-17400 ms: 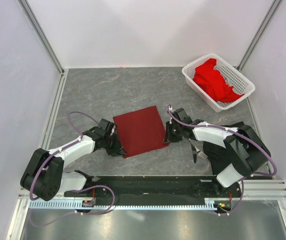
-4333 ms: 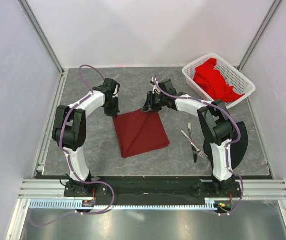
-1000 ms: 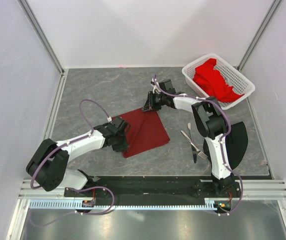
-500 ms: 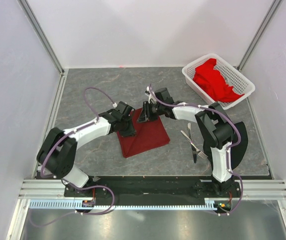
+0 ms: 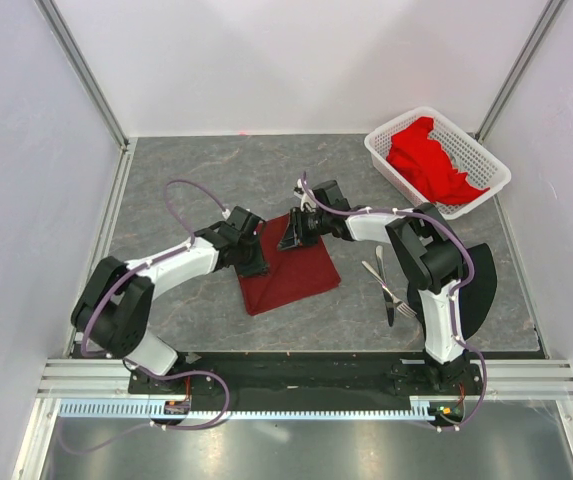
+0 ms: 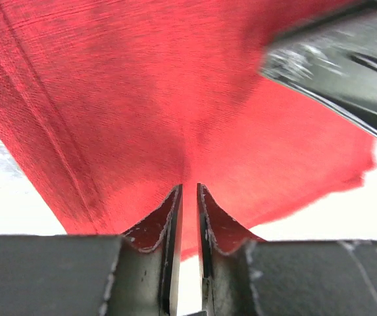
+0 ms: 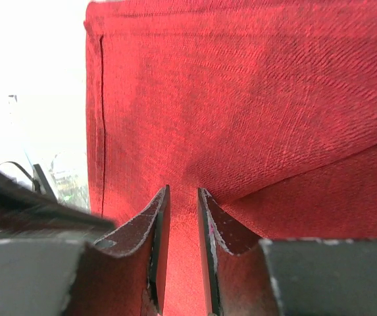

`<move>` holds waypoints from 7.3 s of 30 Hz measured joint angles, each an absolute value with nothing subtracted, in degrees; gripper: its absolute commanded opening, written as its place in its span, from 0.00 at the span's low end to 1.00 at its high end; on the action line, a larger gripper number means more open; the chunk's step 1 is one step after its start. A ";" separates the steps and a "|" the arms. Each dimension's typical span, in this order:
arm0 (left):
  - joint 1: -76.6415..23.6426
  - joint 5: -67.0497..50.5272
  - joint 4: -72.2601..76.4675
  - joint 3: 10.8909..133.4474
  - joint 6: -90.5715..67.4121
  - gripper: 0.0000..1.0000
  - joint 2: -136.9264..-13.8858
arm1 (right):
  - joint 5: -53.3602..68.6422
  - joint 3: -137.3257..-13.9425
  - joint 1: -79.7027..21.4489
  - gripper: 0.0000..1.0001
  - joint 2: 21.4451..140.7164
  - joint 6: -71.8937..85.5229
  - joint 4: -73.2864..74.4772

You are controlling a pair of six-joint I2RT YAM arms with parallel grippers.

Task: Fold the napkin into a case and place the utensils inside
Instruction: Smooth out the upper triangle-folded napkin at the center of the board, then move the upper triangle-folded napkin to the center of the board, then pick up the upper triangle-folded napkin from the center of the board.

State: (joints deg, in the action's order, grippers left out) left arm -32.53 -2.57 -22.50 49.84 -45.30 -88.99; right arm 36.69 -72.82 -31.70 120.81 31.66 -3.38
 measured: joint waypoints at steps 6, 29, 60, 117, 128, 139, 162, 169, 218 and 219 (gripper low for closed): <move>-32.53 -4.40 -21.93 49.87 -45.32 0.21 -86.52 | 35.51 -74.96 -31.31 0.30 120.81 31.38 -2.09; -31.79 -4.58 -23.42 43.81 -44.97 0.27 -77.14 | 30.52 -87.64 -27.73 0.36 125.54 26.06 8.03; -19.29 -15.33 -18.28 33.85 -47.31 0.39 -51.46 | 1.56 -53.52 -45.06 0.31 98.52 29.06 9.06; -17.74 -12.40 -9.72 35.46 -49.47 0.42 -54.74 | -1.69 -57.54 -52.12 0.80 93.45 15.90 18.15; -12.56 -14.48 -14.37 31.14 -49.47 0.43 -50.13 | -5.10 -64.69 -63.33 0.57 95.81 13.45 23.20; -9.76 -20.78 -12.53 27.73 -49.56 0.44 -51.42 | -5.63 -66.59 -64.88 0.47 101.34 12.10 23.20; -7.81 -23.00 -11.22 27.46 -49.47 0.46 -52.95 | -9.78 -67.53 -68.31 0.44 106.78 10.52 22.09; -7.46 -22.39 -12.25 27.53 -49.45 0.50 -54.92 | -10.68 -66.89 -68.49 0.26 106.80 10.39 20.36; -10.37 -8.43 -13.13 43.75 -51.29 0.42 -89.38 | -11.35 -62.83 -65.41 0.00 96.57 10.26 15.46; -10.37 -8.14 -13.04 43.75 -51.48 0.39 -89.58 | -11.22 -62.83 -65.39 0.00 96.57 10.26 15.46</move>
State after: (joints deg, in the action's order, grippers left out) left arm -10.37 -8.14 -13.04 43.75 -51.48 -89.58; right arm -11.22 -62.83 -65.39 96.57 10.26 15.46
